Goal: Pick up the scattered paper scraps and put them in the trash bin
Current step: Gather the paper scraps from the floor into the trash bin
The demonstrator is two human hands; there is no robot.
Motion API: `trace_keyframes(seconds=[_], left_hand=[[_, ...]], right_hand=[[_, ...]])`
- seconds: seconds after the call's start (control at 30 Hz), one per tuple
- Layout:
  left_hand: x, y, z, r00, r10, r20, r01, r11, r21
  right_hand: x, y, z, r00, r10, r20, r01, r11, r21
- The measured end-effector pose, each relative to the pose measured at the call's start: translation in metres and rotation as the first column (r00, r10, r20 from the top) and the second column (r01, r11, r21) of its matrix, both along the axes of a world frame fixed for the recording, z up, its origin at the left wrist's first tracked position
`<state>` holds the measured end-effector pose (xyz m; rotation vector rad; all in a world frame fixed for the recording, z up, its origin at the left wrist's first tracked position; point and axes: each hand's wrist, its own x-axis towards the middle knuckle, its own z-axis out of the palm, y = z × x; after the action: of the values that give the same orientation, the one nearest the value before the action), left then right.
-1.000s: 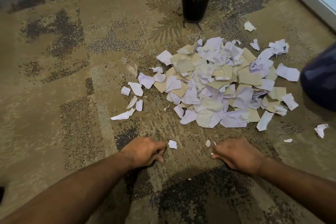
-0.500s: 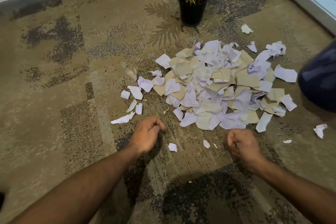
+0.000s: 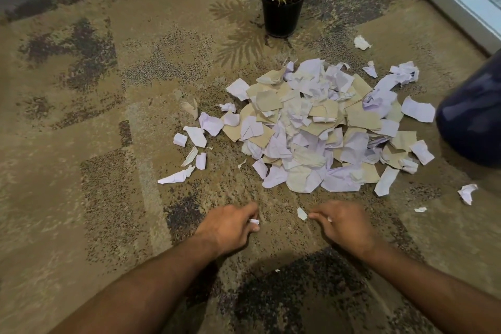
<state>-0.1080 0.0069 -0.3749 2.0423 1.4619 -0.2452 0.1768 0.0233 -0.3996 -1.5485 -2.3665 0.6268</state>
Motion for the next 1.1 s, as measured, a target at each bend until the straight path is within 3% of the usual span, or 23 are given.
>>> trace_keyframes(seconds=[0.1, 0.17, 0.23, 0.3, 0.4, 0.5, 0.57, 0.67, 0.83, 0.97, 1.03, 1.1], left_hand=[[0.001, 0.000, -0.003, 0.990, 0.075, 0.116, -0.074, 0.997, -0.018], [0.004, 0.001, -0.003, 0.961, 0.155, 0.231, -0.146, 0.988, -0.055], [0.009, 0.001, 0.000, 0.912, 0.253, 0.323, -0.227, 0.967, -0.117], [0.013, 0.001, 0.005, 0.875, 0.309, 0.372, -0.270, 0.950, -0.154], [0.018, -0.002, 0.011, 0.894, 0.239, 0.378, -0.213, 0.971, -0.110], [0.021, -0.008, 0.011, 0.942, 0.018, 0.336, -0.008, 0.999, -0.031], [0.022, -0.013, 0.009, 0.966, -0.136, 0.219, 0.151, 0.987, -0.056], [0.028, -0.023, 0.003, 0.963, -0.270, 0.022, 0.270, 0.953, -0.135], [0.040, -0.038, -0.007, 0.960, -0.277, 0.030, 0.279, 0.956, -0.088], [0.045, -0.041, -0.009, 0.971, -0.221, 0.092, 0.227, 0.972, -0.058], [0.050, -0.033, -0.004, 0.963, -0.241, 0.121, 0.243, 0.970, -0.008], [0.052, -0.030, -0.001, 0.966, -0.225, 0.123, 0.232, 0.972, -0.043]], right_hand=[[-0.009, 0.008, 0.008, 0.998, -0.003, 0.056, 0.010, 0.993, -0.117], [-0.012, 0.013, 0.014, 0.989, -0.109, -0.097, 0.084, 0.970, -0.226], [-0.014, 0.018, 0.019, 0.919, -0.296, -0.262, 0.180, 0.904, -0.388], [-0.016, 0.018, 0.021, 0.849, -0.412, -0.331, 0.208, 0.836, -0.508], [-0.022, 0.012, 0.019, 0.927, -0.295, -0.234, 0.180, 0.892, -0.414], [-0.024, 0.005, 0.018, 0.998, -0.053, -0.043, 0.042, 0.972, -0.230], [-0.020, 0.002, 0.010, 0.996, 0.051, 0.075, -0.044, 0.995, -0.091], [-0.019, 0.001, 0.004, 0.992, 0.105, 0.075, -0.108, 0.993, 0.038], [-0.027, 0.007, 0.004, 0.991, 0.109, 0.072, -0.108, 0.994, -0.017], [-0.033, 0.022, 0.013, 0.988, 0.115, 0.105, -0.094, 0.978, -0.188], [-0.026, 0.028, 0.029, 0.993, 0.049, 0.106, -0.023, 0.971, -0.237], [-0.023, 0.034, 0.031, 0.999, -0.038, 0.010, 0.039, 0.948, -0.317]])
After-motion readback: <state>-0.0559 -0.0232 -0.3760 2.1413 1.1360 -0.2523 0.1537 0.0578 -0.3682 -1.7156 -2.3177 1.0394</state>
